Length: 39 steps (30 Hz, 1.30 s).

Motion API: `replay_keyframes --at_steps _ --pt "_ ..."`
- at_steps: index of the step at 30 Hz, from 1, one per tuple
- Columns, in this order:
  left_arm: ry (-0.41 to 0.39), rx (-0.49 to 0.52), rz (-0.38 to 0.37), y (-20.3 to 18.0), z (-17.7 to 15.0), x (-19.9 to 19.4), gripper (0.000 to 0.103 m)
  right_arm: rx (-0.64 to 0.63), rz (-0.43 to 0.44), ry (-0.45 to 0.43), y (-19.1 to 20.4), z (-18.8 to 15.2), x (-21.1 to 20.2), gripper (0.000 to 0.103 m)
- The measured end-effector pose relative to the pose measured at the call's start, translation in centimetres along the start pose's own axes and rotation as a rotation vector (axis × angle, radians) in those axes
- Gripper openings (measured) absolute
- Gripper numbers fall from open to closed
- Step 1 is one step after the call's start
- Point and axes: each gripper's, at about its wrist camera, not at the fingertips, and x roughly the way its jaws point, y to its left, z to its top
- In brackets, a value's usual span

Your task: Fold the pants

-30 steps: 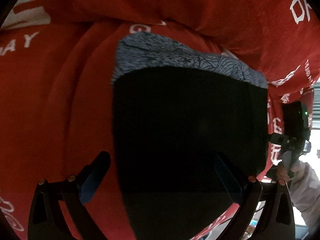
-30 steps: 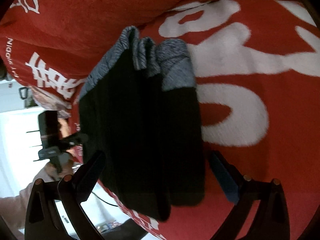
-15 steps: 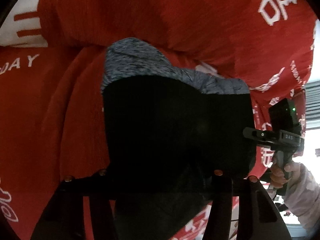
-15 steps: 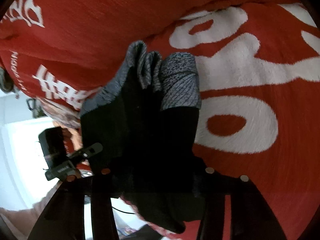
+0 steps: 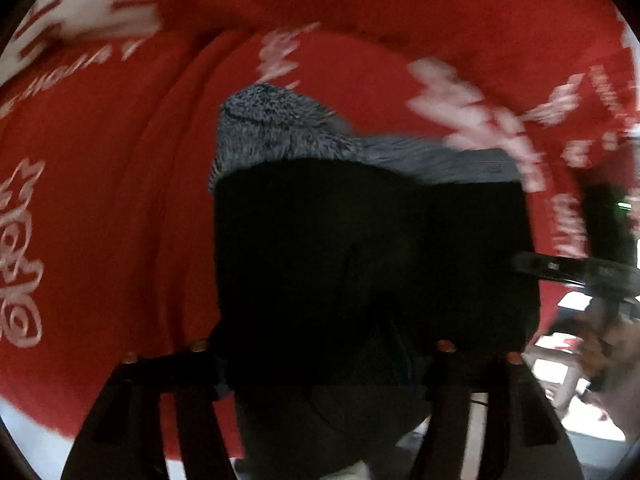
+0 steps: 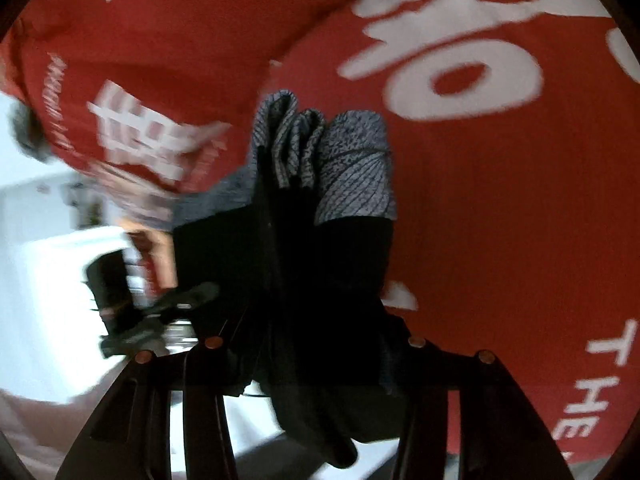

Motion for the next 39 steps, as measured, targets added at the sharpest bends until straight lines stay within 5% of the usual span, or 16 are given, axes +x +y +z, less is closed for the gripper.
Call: replay_keyframes --at_steps 1,6,8,9,10,15,20,24,32,36,39 --pt "-0.002 -0.025 0.029 0.4 -0.1 0.6 0.084 0.007 -0.063 0.001 -0.3 -0.3 0.5 0.062" --pt "-0.097 -0.069 0.129 1.4 0.9 -2.6 0.084 -0.02 -0.183 -0.092 0.4 -0.7 -2.0 0.066" --pt "-0.141 -0.056 0.098 1.4 1.7 -4.6 0.084 -0.032 -0.207 -0.129 1.3 -0.6 -3.7 0.051" --pt "-0.162 -0.038 0.071 1.0 2.0 -5.3 0.084 -0.037 -0.19 -0.144 1.8 -0.5 -4.3 0.028" --pt "-0.173 -0.019 0.045 0.1 2.5 -5.7 0.084 -0.045 -0.182 -0.156 2.0 -0.2 -5.0 0.022" --pt "-0.171 0.071 -0.021 -4.3 4.3 -3.4 0.084 -0.145 -0.151 -0.2 6.6 0.9 -4.3 0.022" --pt "-0.15 0.092 0.096 -5.0 4.6 1.3 0.084 -0.154 -0.218 -0.136 6.3 2.0 0.9 0.018" --pt "-0.144 0.137 0.161 -5.7 4.2 0.8 0.084 -0.123 -0.206 -0.153 5.3 1.8 0.5 0.007" --pt "-0.078 0.098 0.3 -6.2 2.0 -1.0 0.084 -0.039 -0.294 -0.125 3.8 -0.2 -2.7 0.023" --pt "-0.041 0.075 0.338 -7.2 0.7 -1.7 0.084 -0.042 -0.32 -0.095 3.9 -1.7 -3.8 0.055" --pt "-0.038 0.047 0.378 -8.0 -0.2 -2.4 0.084 -0.06 -0.313 -0.075 4.2 -2.7 -4.5 0.055"
